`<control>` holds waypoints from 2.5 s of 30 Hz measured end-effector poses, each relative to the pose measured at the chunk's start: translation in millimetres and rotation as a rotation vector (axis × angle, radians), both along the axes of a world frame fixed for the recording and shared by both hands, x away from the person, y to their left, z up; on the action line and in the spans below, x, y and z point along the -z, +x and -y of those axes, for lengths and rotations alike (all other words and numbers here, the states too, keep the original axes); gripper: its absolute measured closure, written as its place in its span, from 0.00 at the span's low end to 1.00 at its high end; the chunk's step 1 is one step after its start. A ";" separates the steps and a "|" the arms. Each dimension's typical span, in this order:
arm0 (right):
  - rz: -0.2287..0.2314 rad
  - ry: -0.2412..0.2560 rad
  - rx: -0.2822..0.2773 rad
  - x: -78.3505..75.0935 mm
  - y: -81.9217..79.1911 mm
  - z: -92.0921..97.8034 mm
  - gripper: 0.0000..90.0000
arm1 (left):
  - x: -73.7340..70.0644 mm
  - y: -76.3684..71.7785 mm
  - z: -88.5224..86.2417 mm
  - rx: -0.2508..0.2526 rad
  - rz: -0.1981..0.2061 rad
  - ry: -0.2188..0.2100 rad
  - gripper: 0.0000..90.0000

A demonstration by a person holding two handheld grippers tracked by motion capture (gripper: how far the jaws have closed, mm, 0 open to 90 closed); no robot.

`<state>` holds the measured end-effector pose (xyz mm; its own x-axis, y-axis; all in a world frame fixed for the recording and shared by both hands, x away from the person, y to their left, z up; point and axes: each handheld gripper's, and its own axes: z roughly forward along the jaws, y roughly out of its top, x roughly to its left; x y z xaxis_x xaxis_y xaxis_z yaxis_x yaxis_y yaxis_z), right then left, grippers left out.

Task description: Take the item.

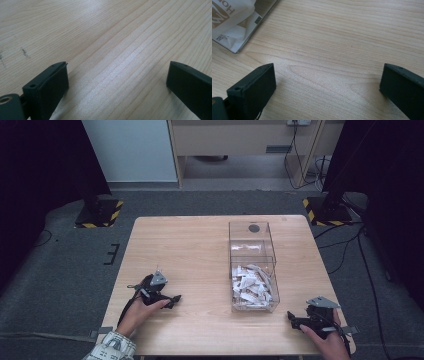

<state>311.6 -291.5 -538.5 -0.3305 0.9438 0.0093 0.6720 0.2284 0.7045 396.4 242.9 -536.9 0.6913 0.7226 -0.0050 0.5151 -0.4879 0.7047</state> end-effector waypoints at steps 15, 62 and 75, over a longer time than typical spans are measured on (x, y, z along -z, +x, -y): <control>0.000 0.000 0.000 0.0 0.0 -0.1 0.01 | -6.1 -4.7 3.9 0.013 0.020 -0.021 0.05; 0.000 -0.001 0.000 0.0 0.0 0.0 0.01 | -47.5 -24.8 28.1 0.093 0.144 -0.149 0.10; 0.000 -0.001 0.000 0.0 0.0 0.0 0.01 | -64.4 -31.7 31.5 0.099 0.157 -0.178 0.09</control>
